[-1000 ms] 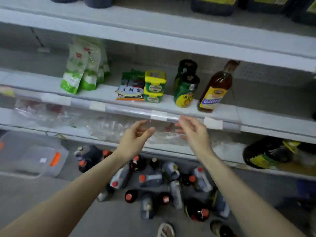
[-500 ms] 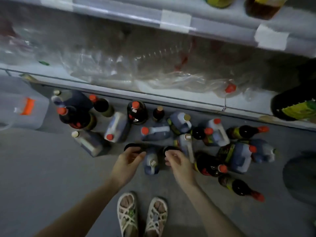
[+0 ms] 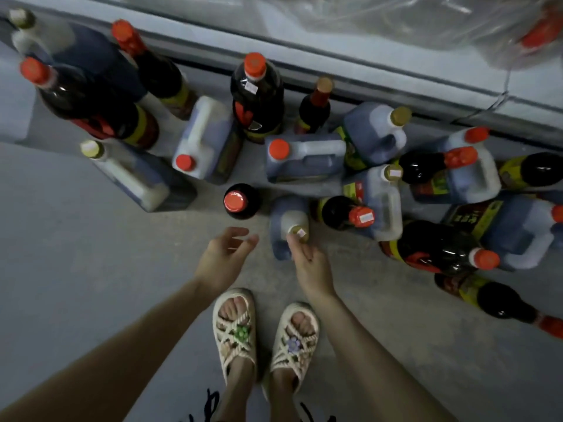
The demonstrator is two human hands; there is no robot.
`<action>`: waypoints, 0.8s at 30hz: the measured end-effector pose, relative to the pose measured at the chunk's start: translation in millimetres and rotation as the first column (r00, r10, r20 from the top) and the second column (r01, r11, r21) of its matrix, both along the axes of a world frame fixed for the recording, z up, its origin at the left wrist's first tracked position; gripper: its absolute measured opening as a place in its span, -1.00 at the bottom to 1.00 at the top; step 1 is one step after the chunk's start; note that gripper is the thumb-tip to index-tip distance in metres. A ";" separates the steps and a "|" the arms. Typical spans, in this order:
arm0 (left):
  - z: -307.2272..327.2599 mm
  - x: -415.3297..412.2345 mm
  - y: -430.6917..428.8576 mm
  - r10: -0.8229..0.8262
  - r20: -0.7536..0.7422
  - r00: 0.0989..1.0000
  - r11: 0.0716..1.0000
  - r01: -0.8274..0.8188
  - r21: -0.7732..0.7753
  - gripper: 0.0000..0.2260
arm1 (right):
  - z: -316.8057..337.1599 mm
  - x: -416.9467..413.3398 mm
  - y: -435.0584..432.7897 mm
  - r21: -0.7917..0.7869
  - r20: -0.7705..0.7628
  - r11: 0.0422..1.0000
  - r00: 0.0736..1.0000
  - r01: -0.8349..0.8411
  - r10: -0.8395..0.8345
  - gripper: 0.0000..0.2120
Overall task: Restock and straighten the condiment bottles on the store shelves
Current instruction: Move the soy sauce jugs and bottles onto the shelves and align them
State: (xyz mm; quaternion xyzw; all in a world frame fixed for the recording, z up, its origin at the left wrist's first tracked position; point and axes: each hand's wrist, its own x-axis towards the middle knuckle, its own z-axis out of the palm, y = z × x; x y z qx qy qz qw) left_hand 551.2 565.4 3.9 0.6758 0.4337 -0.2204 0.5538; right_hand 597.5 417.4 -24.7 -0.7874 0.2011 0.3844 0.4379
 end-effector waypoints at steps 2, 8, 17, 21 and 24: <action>-8.5 -2.0 2.3 0.000 -0.014 1.000 1.000 0.000 -0.012 -0.70 | -12.5 -0.5 1.7 -0.013 -0.038 0.999 0.999 0.030 -0.031 -0.57; -16.0 -9.9 6.9 -0.019 -0.045 0.999 0.999 0.018 -0.027 -0.67 | -18.2 -0.1 0.6 -0.011 -0.072 1.000 0.997 0.005 -0.005 -0.56; 10.9 -14.1 7.3 -0.033 -0.007 0.999 0.998 0.033 -0.045 -0.70 | 26.7 11.7 -8.6 -0.047 -0.031 0.998 0.998 -0.049 0.048 -0.55; 35.0 -7.9 -0.8 -0.048 0.021 0.999 0.997 0.049 -0.064 -0.73 | 61.3 5.0 -20.3 -0.017 -0.005 0.996 0.996 -0.089 0.089 -0.63; 64.4 -1.3 -6.1 -0.077 0.068 0.995 0.993 0.083 -0.087 -0.79 | 101.5 11.6 -28.1 -0.036 0.054 0.990 0.989 -0.136 0.138 -0.63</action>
